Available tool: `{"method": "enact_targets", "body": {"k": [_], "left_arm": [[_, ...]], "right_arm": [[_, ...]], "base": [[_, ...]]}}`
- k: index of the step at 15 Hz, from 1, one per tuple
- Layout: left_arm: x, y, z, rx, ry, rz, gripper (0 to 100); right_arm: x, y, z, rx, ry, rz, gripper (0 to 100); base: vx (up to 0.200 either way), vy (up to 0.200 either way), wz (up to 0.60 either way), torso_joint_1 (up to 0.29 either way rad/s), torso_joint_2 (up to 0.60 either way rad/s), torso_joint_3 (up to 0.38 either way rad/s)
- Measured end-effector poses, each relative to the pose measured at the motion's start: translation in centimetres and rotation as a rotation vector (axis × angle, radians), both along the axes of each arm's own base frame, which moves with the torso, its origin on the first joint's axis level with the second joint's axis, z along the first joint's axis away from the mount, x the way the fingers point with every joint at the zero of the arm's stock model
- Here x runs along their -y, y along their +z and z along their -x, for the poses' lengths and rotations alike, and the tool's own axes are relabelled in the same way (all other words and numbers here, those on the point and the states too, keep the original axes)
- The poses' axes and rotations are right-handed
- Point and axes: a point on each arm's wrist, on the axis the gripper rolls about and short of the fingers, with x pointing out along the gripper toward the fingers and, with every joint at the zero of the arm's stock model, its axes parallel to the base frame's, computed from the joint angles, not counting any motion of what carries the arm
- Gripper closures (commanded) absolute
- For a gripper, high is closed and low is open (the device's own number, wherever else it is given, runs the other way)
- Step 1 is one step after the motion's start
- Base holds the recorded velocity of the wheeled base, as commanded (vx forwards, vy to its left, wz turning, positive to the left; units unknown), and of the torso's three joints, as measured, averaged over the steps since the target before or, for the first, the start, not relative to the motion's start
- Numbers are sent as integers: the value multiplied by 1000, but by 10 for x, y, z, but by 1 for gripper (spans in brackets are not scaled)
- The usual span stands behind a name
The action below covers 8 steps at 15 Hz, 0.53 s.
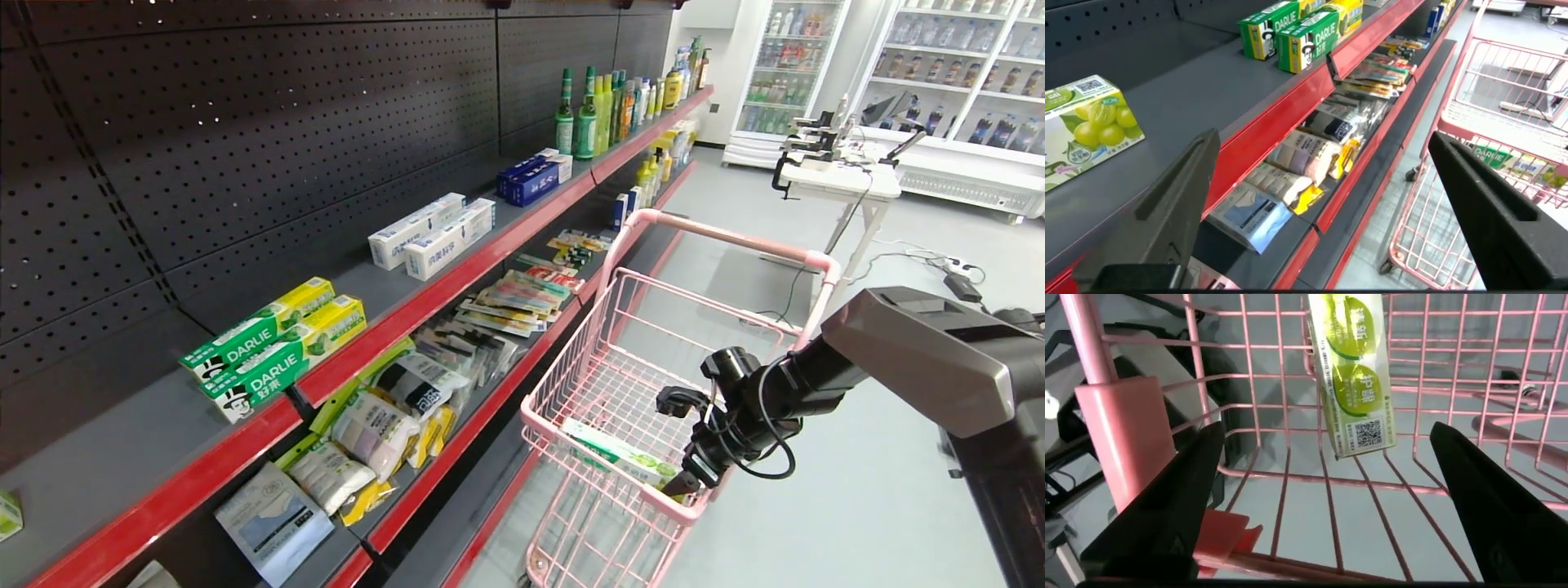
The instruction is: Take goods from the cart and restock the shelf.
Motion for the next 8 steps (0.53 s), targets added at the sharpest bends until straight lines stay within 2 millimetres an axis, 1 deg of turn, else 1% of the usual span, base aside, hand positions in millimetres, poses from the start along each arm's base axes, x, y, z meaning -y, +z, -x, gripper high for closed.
{"method": "enact_targets", "body": {"k": [2, 6, 8], "left_arm": [[0, 0, 0, 0, 0, 0, 0], [0, 0, 0, 0, 0, 0, 0], [0, 0, 0, -1, 0, 0, 0]], "right_arm": [[0, 1, 0, 3, -1, 2, 0], [3, 9, -9, 40, -12, 0, 0], [3, 12, -14, 60, -12, -4, 0]], "base": [[0, 0, 0, -102, 232, 141], [0, 0, 0, -151, 373, 210], [0, 0, 0, -59, 151, 80]]}}
